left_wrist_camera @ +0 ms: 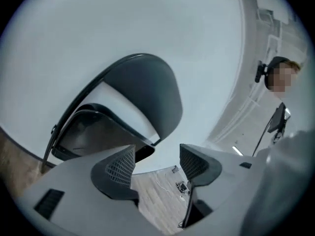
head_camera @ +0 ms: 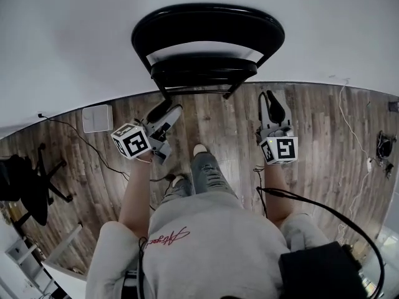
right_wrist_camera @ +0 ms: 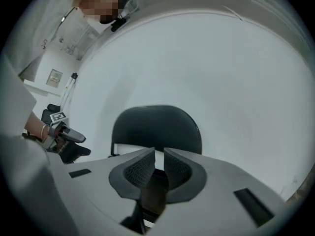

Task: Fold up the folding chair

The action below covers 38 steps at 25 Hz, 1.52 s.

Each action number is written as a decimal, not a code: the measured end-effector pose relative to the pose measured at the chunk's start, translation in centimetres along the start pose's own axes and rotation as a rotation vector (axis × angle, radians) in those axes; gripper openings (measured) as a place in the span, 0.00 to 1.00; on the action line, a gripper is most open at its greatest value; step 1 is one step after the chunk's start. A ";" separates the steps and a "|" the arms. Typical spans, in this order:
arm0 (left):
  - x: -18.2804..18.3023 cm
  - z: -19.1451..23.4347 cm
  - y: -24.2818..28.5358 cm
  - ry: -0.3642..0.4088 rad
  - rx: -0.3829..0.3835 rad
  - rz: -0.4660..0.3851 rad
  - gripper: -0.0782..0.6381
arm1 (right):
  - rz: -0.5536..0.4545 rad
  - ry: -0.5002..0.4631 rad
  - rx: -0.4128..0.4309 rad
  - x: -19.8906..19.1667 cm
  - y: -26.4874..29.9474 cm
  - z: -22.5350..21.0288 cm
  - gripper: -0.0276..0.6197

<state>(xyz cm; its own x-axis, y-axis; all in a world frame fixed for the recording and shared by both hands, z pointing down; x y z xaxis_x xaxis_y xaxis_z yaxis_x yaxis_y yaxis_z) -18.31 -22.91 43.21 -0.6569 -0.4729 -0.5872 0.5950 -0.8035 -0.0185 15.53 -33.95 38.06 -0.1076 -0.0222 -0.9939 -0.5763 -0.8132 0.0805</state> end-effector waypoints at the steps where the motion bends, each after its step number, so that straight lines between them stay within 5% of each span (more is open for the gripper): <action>1: 0.1 -1.6 -0.2 0.037 -0.038 -0.001 0.53 | -0.033 -0.011 0.029 1.6 -1.1 1.8 0.13; 6: 0.0 -11.0 -3.2 0.288 -0.152 -0.007 0.44 | -0.186 -0.006 0.069 8.4 -8.9 10.1 0.09; 10: -2.2 -18.3 -8.4 0.449 -0.159 -0.063 0.20 | -0.221 0.022 0.004 11.0 -17.1 15.5 0.09; 17: -5.2 -26.1 -14.8 0.652 -0.111 -0.094 0.14 | -0.264 0.008 -0.044 14.2 -25.3 21.2 0.09; 28: -9.2 -30.9 -17.0 0.758 -0.104 -0.157 0.13 | -0.257 0.016 0.075 14.8 -29.9 23.4 0.08; 38: -9.9 -31.8 -17.2 0.732 -0.078 -0.152 0.13 | -0.253 -0.008 0.144 15.1 -30.1 23.7 0.07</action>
<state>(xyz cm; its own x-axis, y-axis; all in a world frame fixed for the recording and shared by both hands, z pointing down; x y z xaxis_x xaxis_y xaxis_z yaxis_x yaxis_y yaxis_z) -7.29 7.10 23.66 -0.2743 0.0242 -0.9613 0.5715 -0.7999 -0.1832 12.07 4.00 22.37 0.0476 0.1758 -0.9833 -0.6944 -0.7018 -0.1591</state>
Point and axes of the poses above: the fingertips, and each gripper's own axes: y forward along the fingers, z to its left, x out of its top, the point moved 9 cm from there along -y, backward along the fingers, and after that the axes turned 8 degrees about -x, right-handed, at the moved point
